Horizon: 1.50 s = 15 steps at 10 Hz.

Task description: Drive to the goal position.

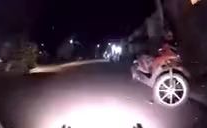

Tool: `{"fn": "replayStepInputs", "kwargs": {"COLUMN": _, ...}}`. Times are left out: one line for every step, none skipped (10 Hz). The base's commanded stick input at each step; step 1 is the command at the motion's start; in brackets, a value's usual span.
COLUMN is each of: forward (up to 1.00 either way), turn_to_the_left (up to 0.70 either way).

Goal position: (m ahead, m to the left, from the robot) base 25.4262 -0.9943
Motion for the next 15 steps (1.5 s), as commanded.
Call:
{"fn": "replayStepInputs", "kwargs": {"forward": 0.6, "turn_to_the_left": 0.0}}
{"fn": "replayStepInputs", "kwargs": {"forward": 0.6, "turn_to_the_left": 0.0}}
{"fn": "replayStepInputs", "kwargs": {"forward": 0.6, "turn_to_the_left": 0.0}}
{"fn": "replayStepInputs", "kwargs": {"forward": 0.6, "turn_to_the_left": 0.0}}
{"fn": "replayStepInputs", "kwargs": {"forward": 0.6, "turn_to_the_left": 0.0}}
{"fn": "replayStepInputs", "kwargs": {"forward": 0.6, "turn_to_the_left": 0.0}}
{"fn": "replayStepInputs", "kwargs": {"forward": 0.6, "turn_to_the_left": 0.0}}
{"fn": "replayStepInputs", "kwargs": {"forward": 0.6, "turn_to_the_left": 0.0}}
{"fn": "replayStepInputs", "kwargs": {"forward": 0.6, "turn_to_the_left": 0.0}}
{"fn": "replayStepInputs", "kwargs": {"forward": 0.6, "turn_to_the_left": 0.0}}
{"fn": "replayStepInputs", "kwargs": {"forward": 0.6, "turn_to_the_left": 0.0}}
{"fn": "replayStepInputs", "kwargs": {"forward": 0.6, "turn_to_the_left": 0.0}}
{"fn": "replayStepInputs", "kwargs": {"forward": 0.6, "turn_to_the_left": 0.0}}
{"fn": "replayStepInputs", "kwargs": {"forward": 0.6, "turn_to_the_left": 0.0}}
{"fn": "replayStepInputs", "kwargs": {"forward": 0.6, "turn_to_the_left": 0.0}}
